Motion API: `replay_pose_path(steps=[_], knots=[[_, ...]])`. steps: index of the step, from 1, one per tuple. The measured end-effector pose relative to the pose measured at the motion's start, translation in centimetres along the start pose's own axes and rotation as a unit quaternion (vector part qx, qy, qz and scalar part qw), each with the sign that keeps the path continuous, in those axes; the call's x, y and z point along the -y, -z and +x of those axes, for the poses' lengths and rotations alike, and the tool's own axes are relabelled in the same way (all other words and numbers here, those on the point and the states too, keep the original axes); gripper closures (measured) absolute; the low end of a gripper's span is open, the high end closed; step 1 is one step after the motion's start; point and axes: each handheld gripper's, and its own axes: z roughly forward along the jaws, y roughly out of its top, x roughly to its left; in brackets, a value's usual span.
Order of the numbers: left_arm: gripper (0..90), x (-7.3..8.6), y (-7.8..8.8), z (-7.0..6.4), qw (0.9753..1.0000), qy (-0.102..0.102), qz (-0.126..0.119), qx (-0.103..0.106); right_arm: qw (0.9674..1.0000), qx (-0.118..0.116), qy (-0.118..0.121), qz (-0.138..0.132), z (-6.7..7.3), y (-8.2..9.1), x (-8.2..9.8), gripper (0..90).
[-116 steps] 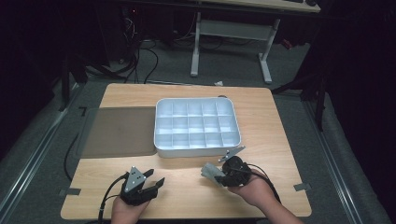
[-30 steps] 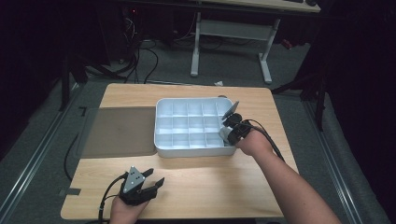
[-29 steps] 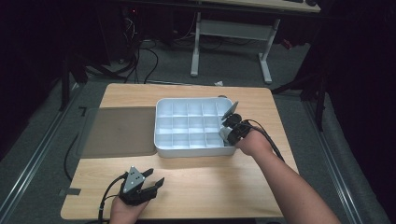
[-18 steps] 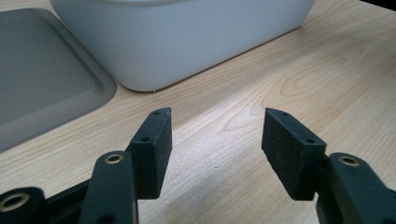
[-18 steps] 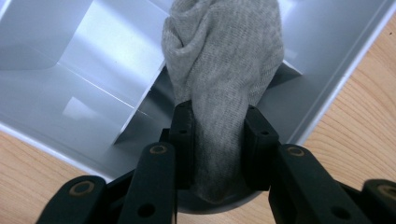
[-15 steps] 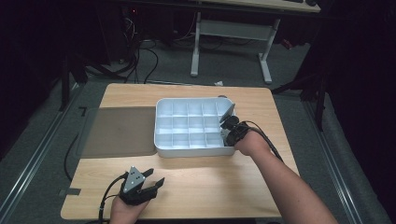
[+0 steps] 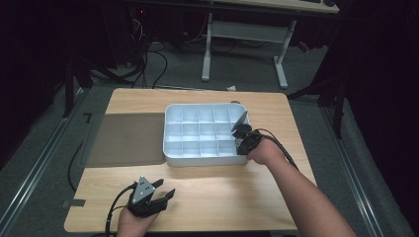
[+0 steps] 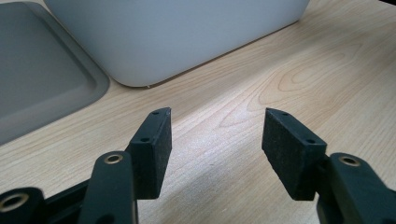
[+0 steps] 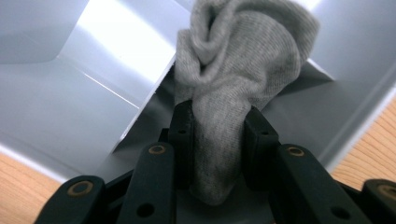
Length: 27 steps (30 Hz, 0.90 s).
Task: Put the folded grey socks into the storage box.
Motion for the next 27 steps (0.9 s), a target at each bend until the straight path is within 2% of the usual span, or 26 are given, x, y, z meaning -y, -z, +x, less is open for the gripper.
replay_pose_path(steps=[4, 13, 20, 21, 27], knots=[[43.1, 0.0, 0.0, 0.0, 1.0000, 0.000, -0.001, 0.000, 1.0000, -0.005, -0.004, 0.005, 0.1, -0.6, -0.1, 70.1], [42.9, 0.0, 0.0, -0.1, 1.0000, -0.001, 0.001, 0.000, 1.0000, -0.005, -0.001, 0.002, 0.2, -0.2, -0.2, 65.4], [42.9, 0.0, 0.0, 0.0, 1.0000, 0.002, 0.001, 0.002, 1.0000, -0.002, 0.001, -0.005, 0.1, 0.5, -0.3, 56.7], [42.9, 0.0, 0.0, 0.0, 1.0000, 0.002, 0.001, 0.003, 0.9999, -0.006, -0.010, -0.004, 0.2, 0.7, -0.3, 56.4], [42.9, 0.0, 0.1, 0.2, 1.0000, 0.004, -0.001, 0.003, 0.9996, -0.007, -0.007, -0.025, -0.3, 2.1, -0.2, 56.0]])
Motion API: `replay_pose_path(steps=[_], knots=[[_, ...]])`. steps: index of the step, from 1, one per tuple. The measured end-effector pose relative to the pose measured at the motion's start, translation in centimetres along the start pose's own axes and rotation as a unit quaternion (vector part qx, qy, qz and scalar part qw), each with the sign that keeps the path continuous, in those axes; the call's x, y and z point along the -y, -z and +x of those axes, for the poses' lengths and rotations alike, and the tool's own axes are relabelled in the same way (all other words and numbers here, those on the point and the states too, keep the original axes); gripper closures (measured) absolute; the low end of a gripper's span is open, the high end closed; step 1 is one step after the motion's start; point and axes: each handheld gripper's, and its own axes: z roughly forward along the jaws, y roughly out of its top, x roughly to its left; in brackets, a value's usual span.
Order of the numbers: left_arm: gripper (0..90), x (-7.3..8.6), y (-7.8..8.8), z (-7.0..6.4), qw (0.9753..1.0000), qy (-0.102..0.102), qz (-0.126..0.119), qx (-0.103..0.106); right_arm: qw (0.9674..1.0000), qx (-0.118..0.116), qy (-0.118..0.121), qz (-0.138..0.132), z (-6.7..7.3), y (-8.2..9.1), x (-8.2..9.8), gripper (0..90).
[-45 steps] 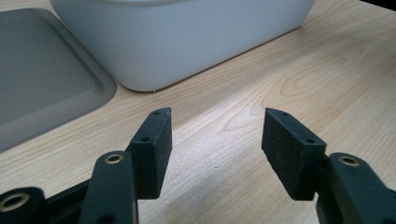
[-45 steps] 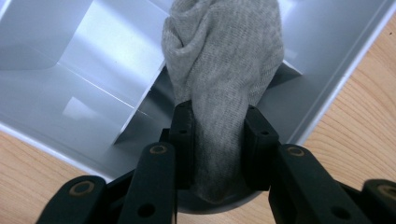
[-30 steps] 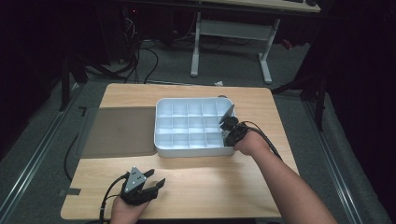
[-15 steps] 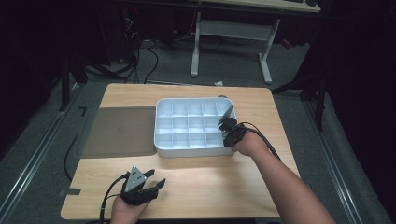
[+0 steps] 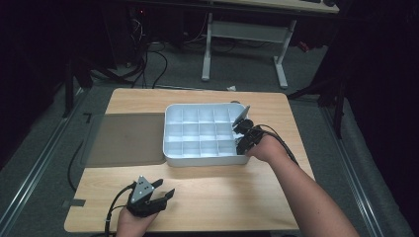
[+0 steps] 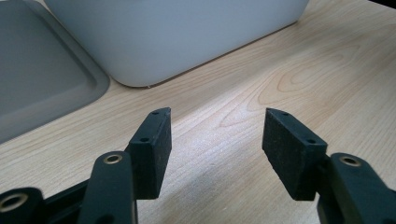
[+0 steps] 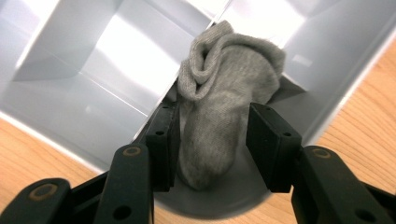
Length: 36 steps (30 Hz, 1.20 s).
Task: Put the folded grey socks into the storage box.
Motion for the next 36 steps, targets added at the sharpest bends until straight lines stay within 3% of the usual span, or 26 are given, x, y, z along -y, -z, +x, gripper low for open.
replay_pose_path(steps=[9, 15, 17, 29, 36], knots=[[42.8, 0.0, 0.0, 0.1, 1.0000, 0.004, 0.000, -0.002, 0.9990, -0.018, -0.015, -0.038, -0.9, 1.9, 0.1, 59.9], [42.8, 0.0, 0.0, 0.1, 1.0000, 0.004, 0.001, -0.003, 0.9968, -0.007, -0.026, -0.075, -1.1, 1.8, -0.1, 86.3], [42.8, 0.1, 0.0, 0.1, 1.0000, 0.004, 0.001, -0.002, 0.9968, -0.005, -0.027, -0.075, -1.1, 1.7, -0.3, 90.0], [42.8, 0.1, 0.1, 0.1, 1.0000, 0.003, 0.001, -0.002, 0.9994, 0.004, -0.025, -0.021, -0.9, -1.1, -1.4, 90.0], [42.8, 0.0, 0.1, 0.1, 1.0000, 0.004, 0.002, -0.002, 0.9999, 0.007, -0.010, -0.002, -0.6, -2.6, -1.9, 90.0]])
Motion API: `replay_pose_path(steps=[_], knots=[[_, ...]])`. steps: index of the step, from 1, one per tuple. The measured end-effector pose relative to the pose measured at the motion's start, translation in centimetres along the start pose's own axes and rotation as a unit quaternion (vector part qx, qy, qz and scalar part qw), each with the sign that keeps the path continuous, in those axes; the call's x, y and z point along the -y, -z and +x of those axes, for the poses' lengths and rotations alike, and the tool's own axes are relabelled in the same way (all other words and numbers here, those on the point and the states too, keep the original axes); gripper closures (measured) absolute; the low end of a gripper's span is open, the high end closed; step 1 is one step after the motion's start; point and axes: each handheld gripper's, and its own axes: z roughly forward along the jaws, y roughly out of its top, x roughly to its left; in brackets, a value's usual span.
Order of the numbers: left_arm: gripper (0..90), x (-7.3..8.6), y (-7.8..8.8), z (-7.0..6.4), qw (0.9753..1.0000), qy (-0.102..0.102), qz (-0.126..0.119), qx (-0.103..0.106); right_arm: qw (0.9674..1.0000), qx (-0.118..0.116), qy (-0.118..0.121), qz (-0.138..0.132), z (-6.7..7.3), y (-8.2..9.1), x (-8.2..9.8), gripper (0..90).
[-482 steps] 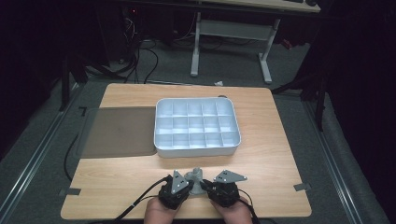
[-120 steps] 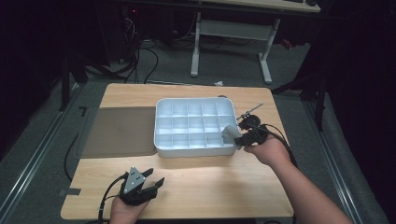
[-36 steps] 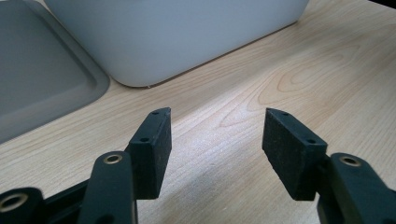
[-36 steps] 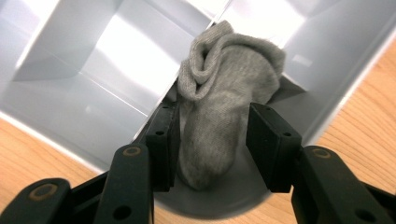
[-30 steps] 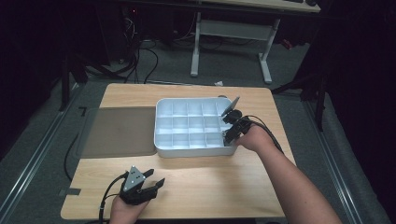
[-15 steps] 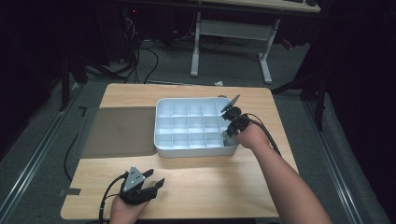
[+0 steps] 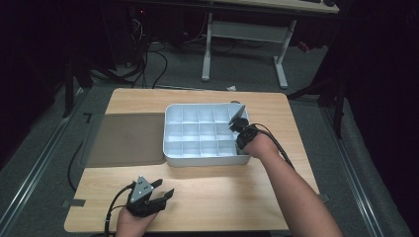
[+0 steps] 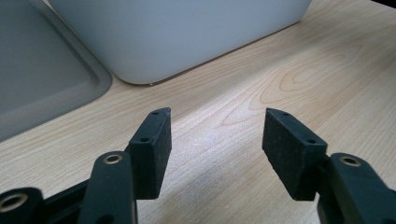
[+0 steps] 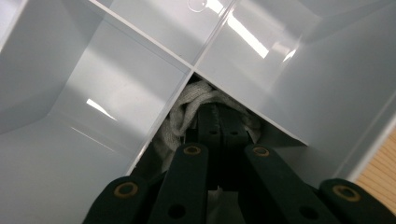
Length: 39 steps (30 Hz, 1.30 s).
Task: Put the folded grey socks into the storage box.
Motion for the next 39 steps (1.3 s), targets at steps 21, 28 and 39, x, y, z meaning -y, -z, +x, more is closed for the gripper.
replay_pose_path(steps=[21, 28, 39], knots=[[42.8, 0.0, -0.1, -0.2, 1.0000, -0.002, 0.004, 0.003, 0.9995, -0.024, 0.001, 0.019, 0.3, 2.2, 1.8, 87.2], [42.7, 0.0, -0.1, -0.2, 1.0000, -0.002, 0.004, 0.001, 0.9990, -0.033, -0.002, 0.028, 0.4, 0.5, 2.3, 88.0], [42.5, 0.0, 0.0, 0.2, 1.0000, 0.000, 0.009, 0.002, 0.9985, -0.039, -0.015, -0.035, -0.5, 3.2, 3.6, 79.3]])
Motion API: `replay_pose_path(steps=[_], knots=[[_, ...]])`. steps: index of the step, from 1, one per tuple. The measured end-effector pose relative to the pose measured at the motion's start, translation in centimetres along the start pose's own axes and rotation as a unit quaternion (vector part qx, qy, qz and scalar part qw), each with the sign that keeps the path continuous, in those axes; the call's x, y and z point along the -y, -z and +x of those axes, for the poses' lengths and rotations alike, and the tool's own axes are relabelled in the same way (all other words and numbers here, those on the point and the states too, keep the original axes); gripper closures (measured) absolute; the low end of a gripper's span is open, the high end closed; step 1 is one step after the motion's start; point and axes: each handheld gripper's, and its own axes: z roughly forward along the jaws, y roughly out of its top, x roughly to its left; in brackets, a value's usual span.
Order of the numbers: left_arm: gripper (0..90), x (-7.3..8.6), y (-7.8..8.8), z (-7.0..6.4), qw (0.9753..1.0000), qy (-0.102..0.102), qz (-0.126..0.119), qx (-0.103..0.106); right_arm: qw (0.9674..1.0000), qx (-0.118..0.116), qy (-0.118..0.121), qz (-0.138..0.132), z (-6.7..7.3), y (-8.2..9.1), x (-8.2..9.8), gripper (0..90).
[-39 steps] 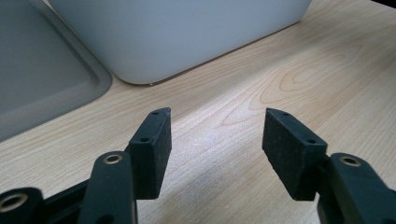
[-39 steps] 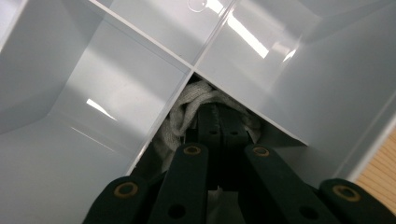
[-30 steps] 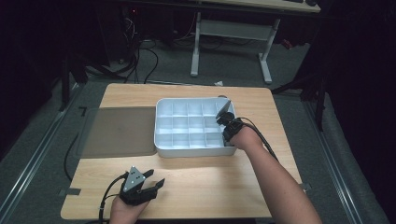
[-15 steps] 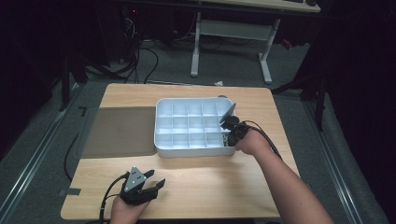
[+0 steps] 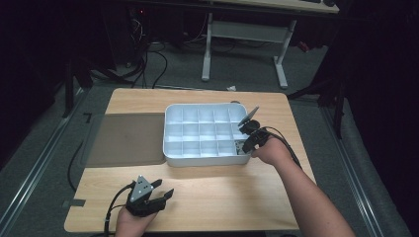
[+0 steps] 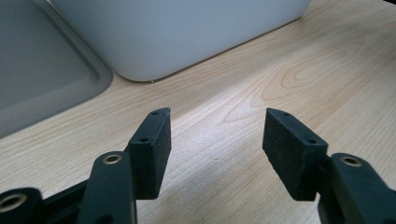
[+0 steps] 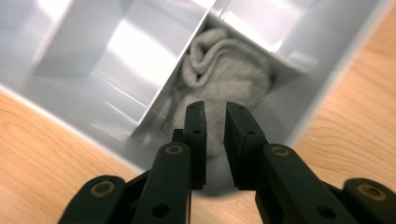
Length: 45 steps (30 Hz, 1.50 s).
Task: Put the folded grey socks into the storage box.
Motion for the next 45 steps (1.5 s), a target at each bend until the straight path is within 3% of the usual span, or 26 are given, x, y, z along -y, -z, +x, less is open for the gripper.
replay_pose_path(steps=[6, 13, 17, 19, 21, 23, 24, 27, 28, 30, 32, 34, 36, 39, 45], knots=[[42.4, 0.0, 0.1, 0.1, 1.0000, 0.003, -0.001, -0.003, 0.9979, -0.011, -0.022, -0.060, -1.0, 2.1, 1.5, 71.8], [41.6, 0.1, 0.6, 0.0, 1.0000, 0.003, 0.001, -0.008, 0.9939, -0.017, -0.031, -0.105, -1.6, 2.6, 3.1, 65.2], [41.1, -0.1, 0.8, 0.2, 1.0000, 0.005, 0.000, -0.008, 0.9902, -0.025, -0.036, -0.133, -2.1, 2.7, 4.0, 60.6], [40.8, -0.2, 0.8, 0.2, 0.9999, 0.006, -0.001, -0.009, 0.9859, -0.035, -0.039, -0.159, -2.2, 2.8, 4.6, 61.0], [40.7, -0.2, 0.8, 0.2, 1.0000, 0.004, 0.000, -0.009, 0.9832, -0.028, -0.046, -0.174, -2.2, 3.0, 5.1, 60.1], [40.7, -0.2, 0.8, 0.1, 1.0000, 0.003, 0.002, -0.009, 0.9825, -0.010, -0.039, -0.182, -2.1, 3.0, 5.5, 58.5], [40.6, -0.2, 0.8, 0.1, 0.9999, 0.003, 0.002, -0.010, 0.9791, -0.011, -0.040, -0.199, -2.0, 3.1, 6.0, 58.6], [40.6, -0.2, 0.8, 0.2, 0.9999, 0.000, 0.003, -0.015, 0.9764, -0.018, -0.046, -0.210, -1.9, 2.9, 6.8, 56.5], [40.5, -0.2, 0.8, 0.2, 0.9999, 0.001, 0.002, -0.017, 0.9730, -0.020, -0.046, -0.225, -1.8, 2.8, 7.4, 55.9], [39.9, -0.2, 0.8, 0.2, 0.9998, 0.000, 0.000, -0.019, 0.9699, -0.023, -0.049, -0.237, -1.6, 2.8, 8.0, 53.5], [39.4, -0.2, 0.9, 0.2, 0.9998, -0.002, -0.001, -0.019, 0.9637, -0.016, -0.038, -0.264, -1.1, 2.7, 8.8, 52.3], [38.3, -0.2, 0.9, 0.1, 0.9998, -0.006, -0.003, -0.021, 0.9582, -0.026, -0.043, -0.281, -0.7, 2.4, 9.7, 50.2], [37.5, -0.2, 0.9, 0.0, 0.9998, -0.006, -0.004, -0.019, 0.9590, -0.014, -0.036, -0.281, -0.2, 2.1, 10.1, 48.7], [35.8, -0.3, 0.7, 0.0, 0.9998, -0.008, -0.003, -0.020, 0.9506, -0.013, -0.026, -0.309, 0.7, 1.5, 11.3, 47.4], [34.0, -0.4, 0.7, -0.2, 0.9997, -0.008, -0.005, -0.024, 0.9416, -0.016, -0.007, -0.336, 2.9, -0.7, 13.4, 47.3]])
